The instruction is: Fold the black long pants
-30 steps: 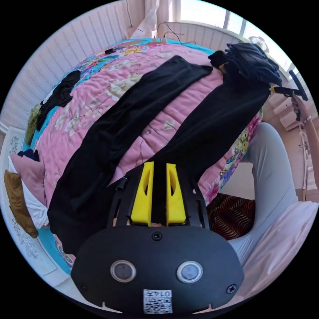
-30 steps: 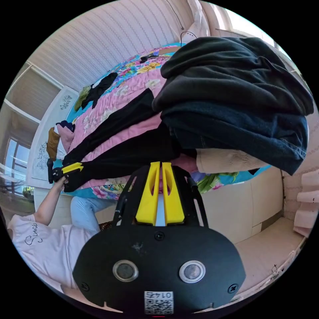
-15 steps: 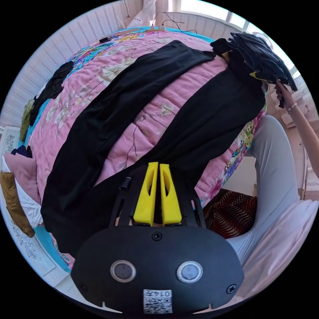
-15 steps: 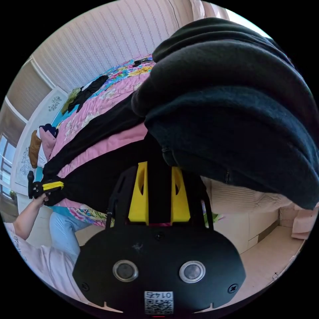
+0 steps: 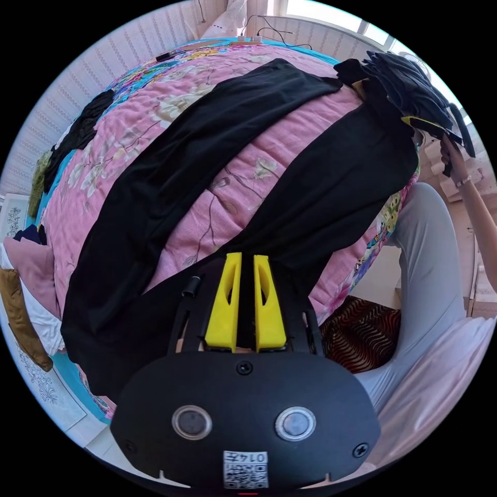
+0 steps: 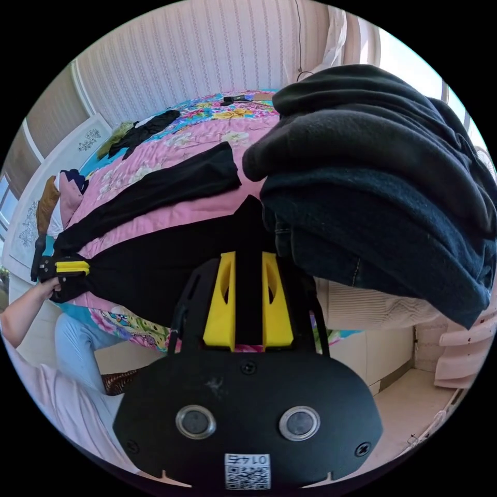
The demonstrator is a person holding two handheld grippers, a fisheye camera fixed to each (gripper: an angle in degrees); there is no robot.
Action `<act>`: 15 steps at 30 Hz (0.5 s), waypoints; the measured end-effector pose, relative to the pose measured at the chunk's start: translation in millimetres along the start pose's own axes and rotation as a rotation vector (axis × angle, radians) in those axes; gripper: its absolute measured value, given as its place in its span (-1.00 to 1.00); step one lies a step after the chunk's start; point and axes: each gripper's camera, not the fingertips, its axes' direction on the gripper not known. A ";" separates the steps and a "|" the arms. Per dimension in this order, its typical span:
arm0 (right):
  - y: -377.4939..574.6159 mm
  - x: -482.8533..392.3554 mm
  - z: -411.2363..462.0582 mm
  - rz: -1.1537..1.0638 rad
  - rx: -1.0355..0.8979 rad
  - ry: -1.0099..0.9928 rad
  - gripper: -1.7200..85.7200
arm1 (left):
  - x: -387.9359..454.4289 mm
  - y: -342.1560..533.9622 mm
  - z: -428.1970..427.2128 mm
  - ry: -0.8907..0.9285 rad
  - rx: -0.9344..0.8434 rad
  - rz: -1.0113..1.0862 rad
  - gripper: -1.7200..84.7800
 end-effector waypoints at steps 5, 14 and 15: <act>-15.8 -15.3 15.2 -0.036 -0.077 0.056 -0.84 | -6.8 0.3 0.8 0.020 0.008 -0.011 -0.85; -21.5 -41.3 -11.7 -0.078 -0.025 0.180 -0.84 | -13.4 4.0 -14.5 -0.001 0.029 -0.011 -0.84; -22.5 -43.3 -10.2 -0.084 -0.030 0.188 -0.84 | -15.4 5.1 -17.4 -0.005 0.044 -0.014 -0.84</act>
